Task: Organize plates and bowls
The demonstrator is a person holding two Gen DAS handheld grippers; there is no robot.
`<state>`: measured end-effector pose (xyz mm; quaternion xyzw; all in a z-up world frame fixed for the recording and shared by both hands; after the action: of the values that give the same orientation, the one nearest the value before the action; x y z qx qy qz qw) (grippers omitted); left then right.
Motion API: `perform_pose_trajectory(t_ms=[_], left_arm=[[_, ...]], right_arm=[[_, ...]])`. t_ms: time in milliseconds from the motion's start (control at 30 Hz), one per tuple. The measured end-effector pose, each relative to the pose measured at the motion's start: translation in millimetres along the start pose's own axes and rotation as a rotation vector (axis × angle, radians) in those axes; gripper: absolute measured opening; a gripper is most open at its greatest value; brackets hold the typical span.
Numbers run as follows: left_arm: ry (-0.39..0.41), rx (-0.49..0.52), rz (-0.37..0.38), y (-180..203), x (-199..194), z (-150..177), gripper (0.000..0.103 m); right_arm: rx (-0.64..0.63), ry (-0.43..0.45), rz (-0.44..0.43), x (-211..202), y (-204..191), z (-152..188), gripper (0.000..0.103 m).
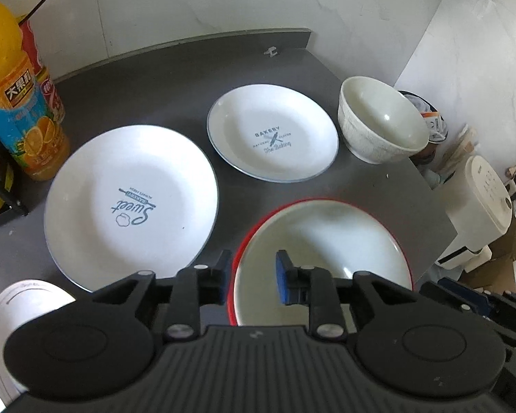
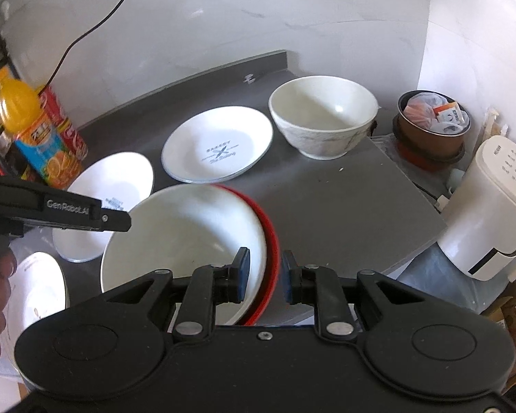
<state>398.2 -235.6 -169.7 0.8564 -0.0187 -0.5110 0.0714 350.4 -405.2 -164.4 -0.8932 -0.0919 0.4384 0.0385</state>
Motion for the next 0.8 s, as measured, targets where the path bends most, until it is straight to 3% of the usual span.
perform_pose_trajectory(t_ms=[200,367,800], left_arm=[[0.035,0.002,-0.021,17,-1,-13,0.043],[0.069,0.001,-0.031,33,3,-24,0.065],[0.085,-0.004,-0.043,72,28,-55,0.069]], right_arm=[[0.032,0.034,0.001,-1,21,-12,0.043],[0.04,0.05,-0.013,2,40,-22,0.045],[0.095,0.065,-0.058,24,84,-51,0.055]])
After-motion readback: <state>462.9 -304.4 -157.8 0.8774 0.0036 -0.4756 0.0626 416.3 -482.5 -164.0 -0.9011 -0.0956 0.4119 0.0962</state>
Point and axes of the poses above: each gripper's, at about its wrist camera, not at the fingertips, and x roughly the way its jaws point, y to its right, z to its underside, the point moved 6 cm from there along x, roughly the way its jaws point, and after that the axes turned 1 degree about z, right-handed, at the moved point
